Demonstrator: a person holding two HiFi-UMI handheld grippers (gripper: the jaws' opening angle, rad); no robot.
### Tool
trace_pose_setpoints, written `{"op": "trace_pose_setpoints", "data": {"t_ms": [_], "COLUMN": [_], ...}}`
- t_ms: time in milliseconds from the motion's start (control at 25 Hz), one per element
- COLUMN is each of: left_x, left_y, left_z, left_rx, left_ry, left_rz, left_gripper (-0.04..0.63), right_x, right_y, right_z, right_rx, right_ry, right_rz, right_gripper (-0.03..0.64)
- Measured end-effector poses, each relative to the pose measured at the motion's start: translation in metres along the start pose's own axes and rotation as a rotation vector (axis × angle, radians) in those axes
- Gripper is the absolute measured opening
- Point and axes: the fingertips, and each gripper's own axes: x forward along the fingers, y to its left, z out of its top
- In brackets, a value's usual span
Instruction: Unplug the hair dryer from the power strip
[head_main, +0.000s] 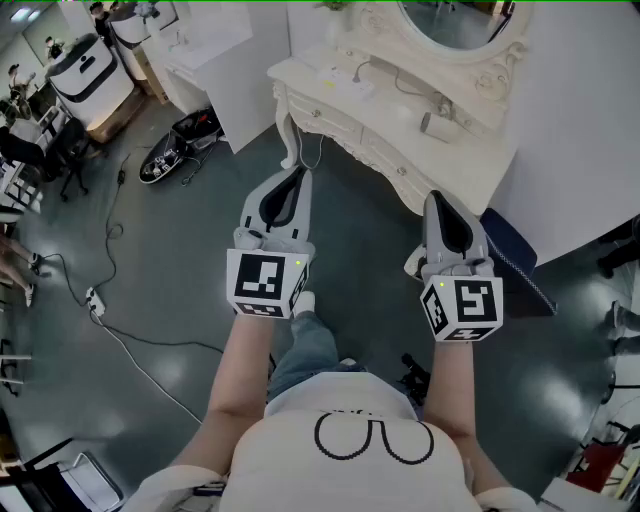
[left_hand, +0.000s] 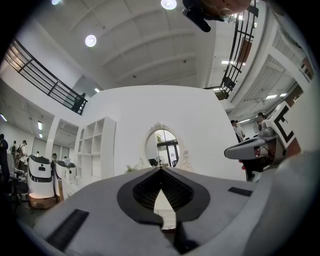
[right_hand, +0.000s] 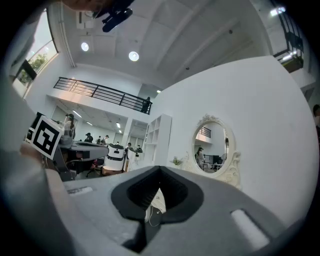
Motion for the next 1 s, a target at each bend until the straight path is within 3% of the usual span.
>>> {"op": "trace_pose_setpoints", "data": {"t_ms": [400,1000], "left_x": [0.075,0.223], "left_y": [0.050,0.185], "left_z": [-0.034,-0.058], "left_rx": [-0.033,-0.039], "left_ry": [0.020,0.009], "left_rz": [-0.013,-0.092], "left_gripper": [-0.002,-0.002], "right_x": [0.081,0.269], "right_y": [-0.015,-0.021], "right_z": [-0.027,-0.039], "right_rx": [0.009,0.024], "right_ry": [0.045,0.085], "right_rz": [-0.010,-0.085], "right_gripper": [0.002,0.002]}}
